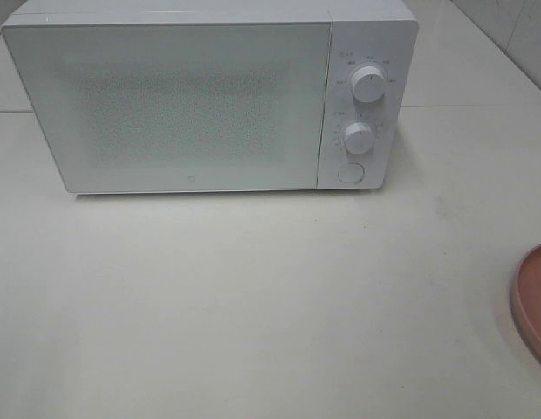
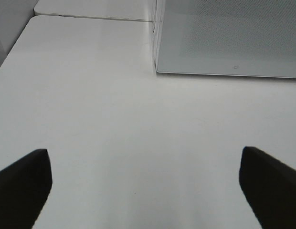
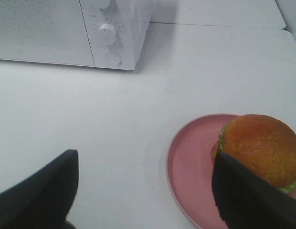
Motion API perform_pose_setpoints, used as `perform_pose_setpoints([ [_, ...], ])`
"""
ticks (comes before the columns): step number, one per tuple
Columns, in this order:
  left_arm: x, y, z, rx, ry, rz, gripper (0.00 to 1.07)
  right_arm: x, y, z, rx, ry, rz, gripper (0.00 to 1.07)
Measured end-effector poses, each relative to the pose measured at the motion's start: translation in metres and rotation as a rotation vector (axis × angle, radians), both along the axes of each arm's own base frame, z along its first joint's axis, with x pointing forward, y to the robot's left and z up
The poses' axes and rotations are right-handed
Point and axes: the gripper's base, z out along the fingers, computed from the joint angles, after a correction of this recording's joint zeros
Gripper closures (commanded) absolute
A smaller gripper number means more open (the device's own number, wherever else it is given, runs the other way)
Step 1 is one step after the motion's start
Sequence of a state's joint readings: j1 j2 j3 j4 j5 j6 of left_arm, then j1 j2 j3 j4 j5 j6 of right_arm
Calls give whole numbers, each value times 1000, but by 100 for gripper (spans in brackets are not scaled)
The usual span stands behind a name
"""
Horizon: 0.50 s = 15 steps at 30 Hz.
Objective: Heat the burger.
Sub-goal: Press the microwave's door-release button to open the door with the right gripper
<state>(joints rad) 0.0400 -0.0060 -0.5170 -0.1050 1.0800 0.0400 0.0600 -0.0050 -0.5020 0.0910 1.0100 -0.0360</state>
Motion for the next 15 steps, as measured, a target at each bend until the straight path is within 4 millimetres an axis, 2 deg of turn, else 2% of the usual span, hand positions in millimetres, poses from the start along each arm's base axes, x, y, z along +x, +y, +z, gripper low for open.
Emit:
perform_pose_setpoints([
  [15,0,0,0,0,0,0,7,0,0,0,0,0,0,32],
])
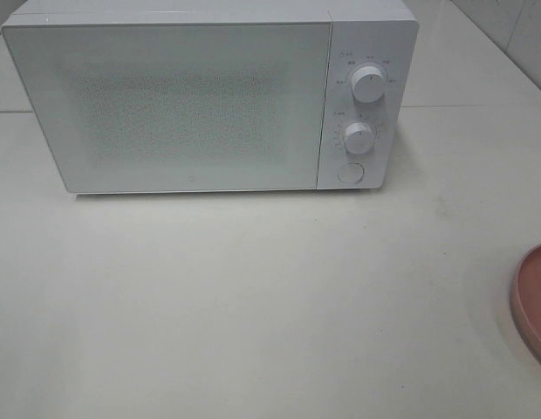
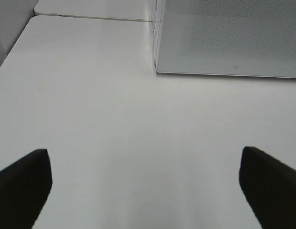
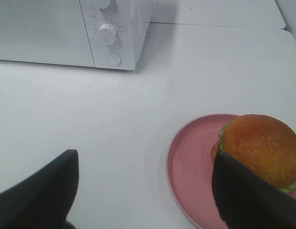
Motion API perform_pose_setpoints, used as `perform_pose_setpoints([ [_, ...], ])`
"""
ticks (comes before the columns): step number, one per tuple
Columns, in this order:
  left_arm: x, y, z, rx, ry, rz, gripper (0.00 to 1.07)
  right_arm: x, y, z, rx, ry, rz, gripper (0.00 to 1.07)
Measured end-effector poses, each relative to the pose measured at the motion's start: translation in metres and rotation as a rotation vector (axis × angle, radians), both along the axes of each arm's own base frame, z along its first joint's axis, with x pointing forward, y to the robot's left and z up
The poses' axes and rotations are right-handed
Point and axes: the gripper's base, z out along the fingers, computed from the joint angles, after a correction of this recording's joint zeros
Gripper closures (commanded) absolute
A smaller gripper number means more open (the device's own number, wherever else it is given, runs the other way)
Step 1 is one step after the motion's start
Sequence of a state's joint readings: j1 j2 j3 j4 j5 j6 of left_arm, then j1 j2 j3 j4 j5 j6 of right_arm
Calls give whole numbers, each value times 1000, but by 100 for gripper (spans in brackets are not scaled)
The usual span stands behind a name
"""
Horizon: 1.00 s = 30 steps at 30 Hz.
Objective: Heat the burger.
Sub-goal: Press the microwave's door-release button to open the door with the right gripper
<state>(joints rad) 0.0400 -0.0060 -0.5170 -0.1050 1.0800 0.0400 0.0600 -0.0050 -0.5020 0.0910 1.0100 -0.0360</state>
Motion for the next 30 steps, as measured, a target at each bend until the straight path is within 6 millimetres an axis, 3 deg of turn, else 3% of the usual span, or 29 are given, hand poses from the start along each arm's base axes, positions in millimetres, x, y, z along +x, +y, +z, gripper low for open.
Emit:
perform_pose_setpoints([
  [10,0,0,0,0,0,0,7,8,0,6,20,45,-13,32],
  [14,0,0,0,0,0,0,7,28,1,17,32,93,-26,32],
  [17,0,0,0,0,0,0,7,32,2,17,32,106,-27,32],
  [19,0,0,0,0,0,0,7,50,3,17,30,153,-32,32],
  [30,0,0,0,0,0,0,7,90,4,20,37,141,-48,32],
])
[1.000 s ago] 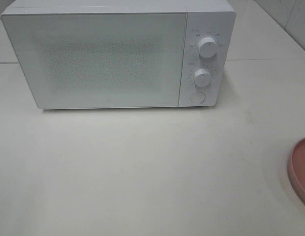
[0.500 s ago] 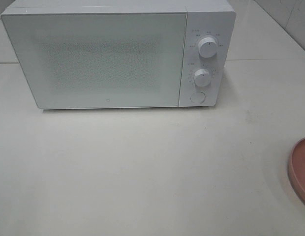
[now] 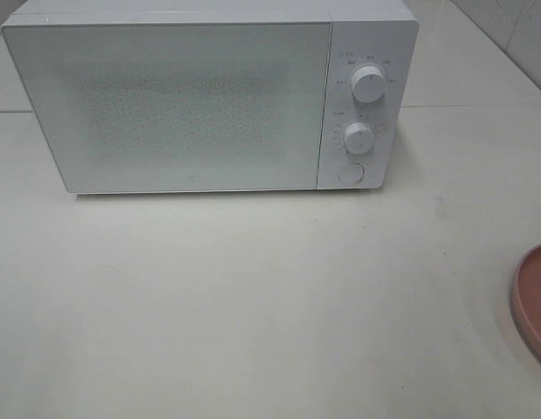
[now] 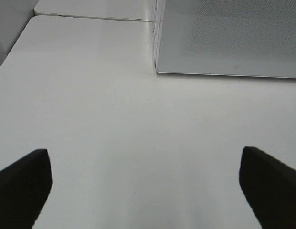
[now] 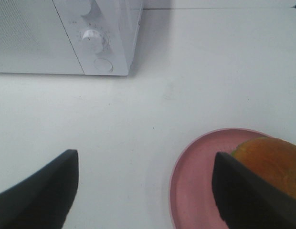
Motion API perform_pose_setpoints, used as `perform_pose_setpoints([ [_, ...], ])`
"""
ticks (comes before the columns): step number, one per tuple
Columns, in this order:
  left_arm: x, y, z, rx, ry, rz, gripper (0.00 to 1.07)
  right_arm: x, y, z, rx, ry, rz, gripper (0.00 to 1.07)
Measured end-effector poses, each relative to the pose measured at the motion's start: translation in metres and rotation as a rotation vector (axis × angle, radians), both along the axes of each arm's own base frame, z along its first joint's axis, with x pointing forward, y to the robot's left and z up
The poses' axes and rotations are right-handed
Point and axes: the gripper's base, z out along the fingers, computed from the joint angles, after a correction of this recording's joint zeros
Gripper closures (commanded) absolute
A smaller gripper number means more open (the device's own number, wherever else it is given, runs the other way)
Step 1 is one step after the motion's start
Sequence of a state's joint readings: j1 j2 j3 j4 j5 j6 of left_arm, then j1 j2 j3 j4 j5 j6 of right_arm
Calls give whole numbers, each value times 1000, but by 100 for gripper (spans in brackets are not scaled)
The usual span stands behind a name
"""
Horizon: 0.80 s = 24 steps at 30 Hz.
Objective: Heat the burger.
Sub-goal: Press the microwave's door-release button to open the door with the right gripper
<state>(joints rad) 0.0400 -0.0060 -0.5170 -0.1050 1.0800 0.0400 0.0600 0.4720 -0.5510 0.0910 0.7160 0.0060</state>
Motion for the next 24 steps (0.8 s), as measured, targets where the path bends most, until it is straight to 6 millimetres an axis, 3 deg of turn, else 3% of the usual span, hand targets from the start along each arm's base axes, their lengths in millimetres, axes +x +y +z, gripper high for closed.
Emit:
perform_pose_setpoints([
  [24,0,0,0,0,-1,0,7,82,2,-14,5,-53,-39,34],
])
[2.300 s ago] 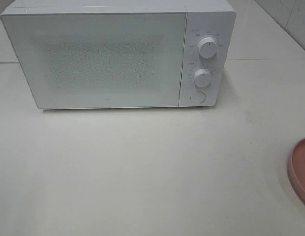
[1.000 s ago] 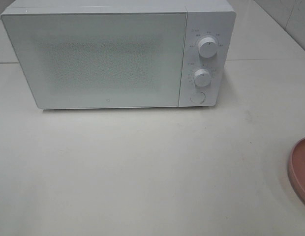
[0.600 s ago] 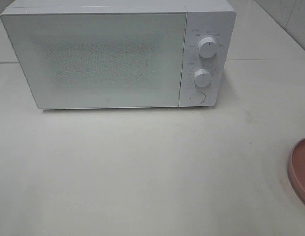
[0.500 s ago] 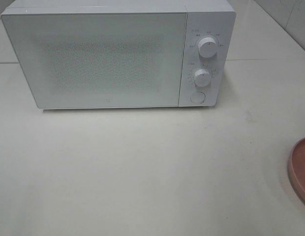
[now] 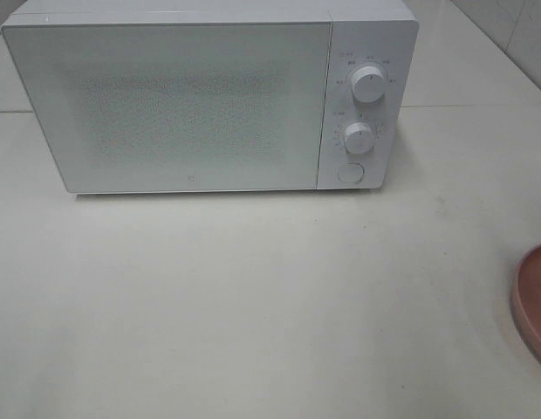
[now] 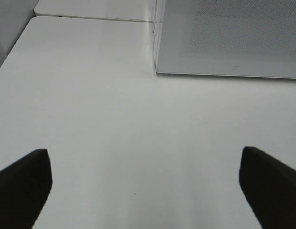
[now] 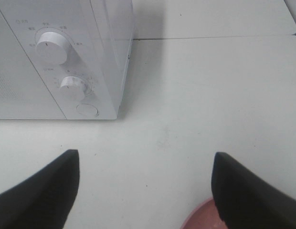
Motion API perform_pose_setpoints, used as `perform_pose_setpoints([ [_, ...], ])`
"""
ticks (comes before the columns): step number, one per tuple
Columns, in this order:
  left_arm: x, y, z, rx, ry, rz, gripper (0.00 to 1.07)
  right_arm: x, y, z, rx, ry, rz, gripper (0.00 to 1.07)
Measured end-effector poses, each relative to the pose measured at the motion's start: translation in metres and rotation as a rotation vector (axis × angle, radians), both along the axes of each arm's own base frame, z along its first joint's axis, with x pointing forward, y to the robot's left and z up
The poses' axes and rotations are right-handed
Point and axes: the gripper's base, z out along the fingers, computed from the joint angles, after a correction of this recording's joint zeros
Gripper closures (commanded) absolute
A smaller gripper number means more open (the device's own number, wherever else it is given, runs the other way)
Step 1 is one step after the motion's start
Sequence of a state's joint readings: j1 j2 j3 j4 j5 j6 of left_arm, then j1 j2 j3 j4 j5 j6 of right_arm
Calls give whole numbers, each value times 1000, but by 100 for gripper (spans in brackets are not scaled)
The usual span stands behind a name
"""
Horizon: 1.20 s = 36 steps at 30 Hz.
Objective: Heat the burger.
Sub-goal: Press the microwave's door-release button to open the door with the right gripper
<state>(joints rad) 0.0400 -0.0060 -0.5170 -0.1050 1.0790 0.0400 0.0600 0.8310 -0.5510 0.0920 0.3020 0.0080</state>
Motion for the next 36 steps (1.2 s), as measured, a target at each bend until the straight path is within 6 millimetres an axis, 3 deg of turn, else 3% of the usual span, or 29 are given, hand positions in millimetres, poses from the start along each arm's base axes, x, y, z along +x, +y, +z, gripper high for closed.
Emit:
perform_pose_setpoints([
  [13,0,0,0,0,0,0,7,52,0,-22,-78,-98,10,34],
  [22,0,0,0,0,0,0,7,55,2,-55,-60,-288,5,34],
  [30,0,0,0,1,0,0,7,53,29,-75,-79,-367,91,34],
  [36,0,0,0,1,0,0,7,49,71,-99,-148,-352,188,34],
])
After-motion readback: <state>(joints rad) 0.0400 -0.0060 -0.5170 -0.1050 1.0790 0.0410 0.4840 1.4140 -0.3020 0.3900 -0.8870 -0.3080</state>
